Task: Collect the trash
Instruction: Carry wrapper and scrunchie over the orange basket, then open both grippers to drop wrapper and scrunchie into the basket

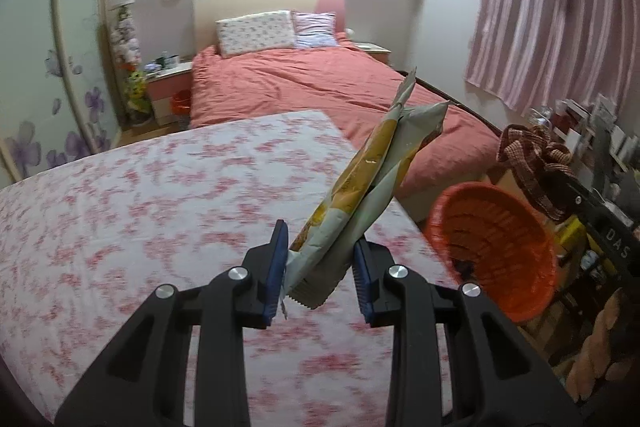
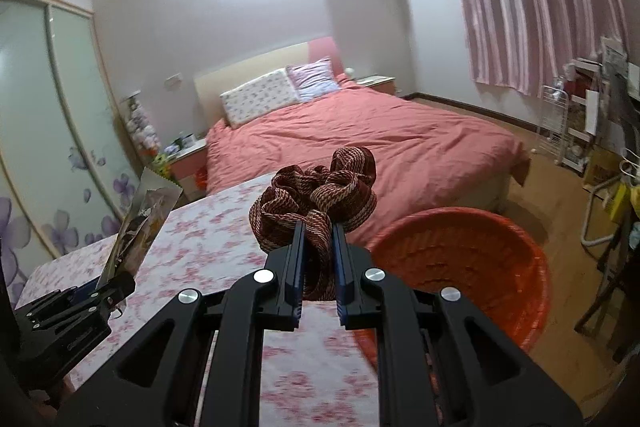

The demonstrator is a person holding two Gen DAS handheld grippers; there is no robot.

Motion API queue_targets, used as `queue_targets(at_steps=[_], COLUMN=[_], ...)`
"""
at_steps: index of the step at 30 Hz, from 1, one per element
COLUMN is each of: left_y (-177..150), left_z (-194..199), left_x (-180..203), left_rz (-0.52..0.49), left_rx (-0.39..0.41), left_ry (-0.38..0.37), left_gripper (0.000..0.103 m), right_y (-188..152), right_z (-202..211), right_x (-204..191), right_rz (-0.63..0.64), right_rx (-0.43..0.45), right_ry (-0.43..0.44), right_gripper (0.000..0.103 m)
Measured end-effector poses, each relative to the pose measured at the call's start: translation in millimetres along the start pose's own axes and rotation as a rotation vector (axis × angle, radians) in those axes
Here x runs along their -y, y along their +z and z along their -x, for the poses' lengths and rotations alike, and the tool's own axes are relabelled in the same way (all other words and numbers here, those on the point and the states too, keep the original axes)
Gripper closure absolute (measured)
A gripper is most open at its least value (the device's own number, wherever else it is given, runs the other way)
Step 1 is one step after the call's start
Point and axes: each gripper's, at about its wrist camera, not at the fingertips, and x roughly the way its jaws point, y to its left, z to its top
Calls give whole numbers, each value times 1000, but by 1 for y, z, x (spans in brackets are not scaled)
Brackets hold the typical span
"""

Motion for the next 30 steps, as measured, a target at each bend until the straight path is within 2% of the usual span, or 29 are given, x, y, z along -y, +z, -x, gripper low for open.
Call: queue_targets(at_steps=[10, 17, 20, 22, 25, 26, 30], left_y=[-6, -10, -13, -16, -24, -25, -29], left_z=[-37, -72, -95, -107, -124, -127, -129], left_x=[86, 142, 158, 163, 162, 161, 154], left_rz=[-63, -107, -112, -117, -115, -113, -110], left_rx=[-71, -124, -168, -191, -226, -233, -242], left_ry=[-175, -254, -267, -261, -251, -250, -242], left_gripper=[72, 72, 68, 61, 58, 55, 48], right_y=[-8, -7, -8, -11, -20, -22, -27], right_z=[-4, -17, -31, -41, -42, -41, -33], right_x=[61, 94, 109, 119, 127, 129, 127], right_rz=[-91, -146, -162, -171, -184, -191, -195], right_rx=[6, -9, -40, -69, -97, -100, -103], right_ry=[-104, -140, -136, -142, -149, -155, -171], right_gripper=[90, 90, 85, 77, 67, 60, 48])
